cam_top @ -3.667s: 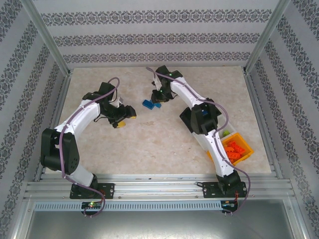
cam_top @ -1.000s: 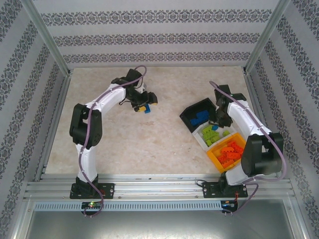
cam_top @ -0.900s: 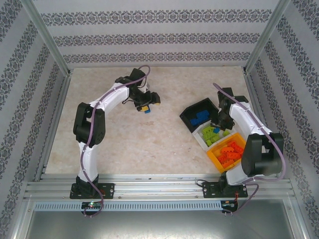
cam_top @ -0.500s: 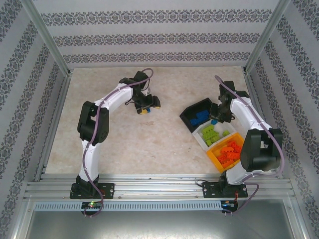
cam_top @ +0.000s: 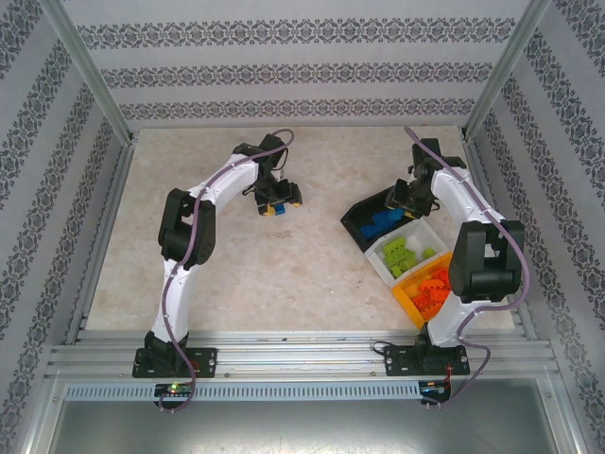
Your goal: Sort the legos into containers by color
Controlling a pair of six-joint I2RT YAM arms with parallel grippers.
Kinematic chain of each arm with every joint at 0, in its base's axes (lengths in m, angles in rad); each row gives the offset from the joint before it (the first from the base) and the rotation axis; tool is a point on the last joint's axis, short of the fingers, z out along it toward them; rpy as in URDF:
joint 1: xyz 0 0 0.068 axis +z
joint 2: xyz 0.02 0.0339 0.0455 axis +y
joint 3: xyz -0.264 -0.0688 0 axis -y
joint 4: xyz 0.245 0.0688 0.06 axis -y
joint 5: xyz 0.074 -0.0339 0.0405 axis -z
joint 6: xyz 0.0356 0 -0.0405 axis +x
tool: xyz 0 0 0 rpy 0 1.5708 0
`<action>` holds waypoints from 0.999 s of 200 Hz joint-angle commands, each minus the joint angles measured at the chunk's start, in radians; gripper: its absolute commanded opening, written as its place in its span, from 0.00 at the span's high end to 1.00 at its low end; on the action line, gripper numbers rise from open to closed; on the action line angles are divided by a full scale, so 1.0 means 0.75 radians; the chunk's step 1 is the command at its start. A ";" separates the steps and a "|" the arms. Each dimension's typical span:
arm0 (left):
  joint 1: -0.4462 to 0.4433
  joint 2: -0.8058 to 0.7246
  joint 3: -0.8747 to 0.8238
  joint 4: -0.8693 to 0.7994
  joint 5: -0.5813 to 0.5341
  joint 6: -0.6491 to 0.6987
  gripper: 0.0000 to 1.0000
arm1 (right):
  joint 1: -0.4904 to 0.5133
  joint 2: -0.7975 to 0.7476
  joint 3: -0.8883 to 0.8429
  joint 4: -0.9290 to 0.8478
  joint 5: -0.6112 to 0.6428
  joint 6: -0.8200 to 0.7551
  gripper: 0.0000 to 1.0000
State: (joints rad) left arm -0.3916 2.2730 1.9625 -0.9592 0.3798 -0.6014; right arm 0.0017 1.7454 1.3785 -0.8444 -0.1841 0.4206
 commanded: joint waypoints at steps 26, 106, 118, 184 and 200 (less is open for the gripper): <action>0.002 0.072 0.119 -0.150 -0.093 0.061 0.28 | -0.009 0.002 0.070 -0.017 -0.026 0.009 0.41; 0.013 0.084 0.152 -0.231 -0.207 0.133 0.25 | -0.008 -0.055 0.040 -0.031 -0.049 0.008 0.38; 0.014 0.087 0.159 -0.242 -0.221 0.137 0.24 | -0.008 -0.073 0.015 -0.022 -0.059 0.011 0.37; 0.014 0.178 0.331 -0.351 -0.313 0.204 0.20 | -0.008 -0.172 -0.100 -0.012 -0.080 0.006 0.33; 0.013 0.211 0.405 -0.390 -0.344 0.226 0.20 | -0.008 -0.197 -0.124 -0.017 -0.078 0.003 0.33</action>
State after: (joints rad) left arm -0.3904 2.3909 2.1887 -1.1511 0.1825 -0.4839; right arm 0.0017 1.6428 1.3140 -0.8448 -0.2272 0.4232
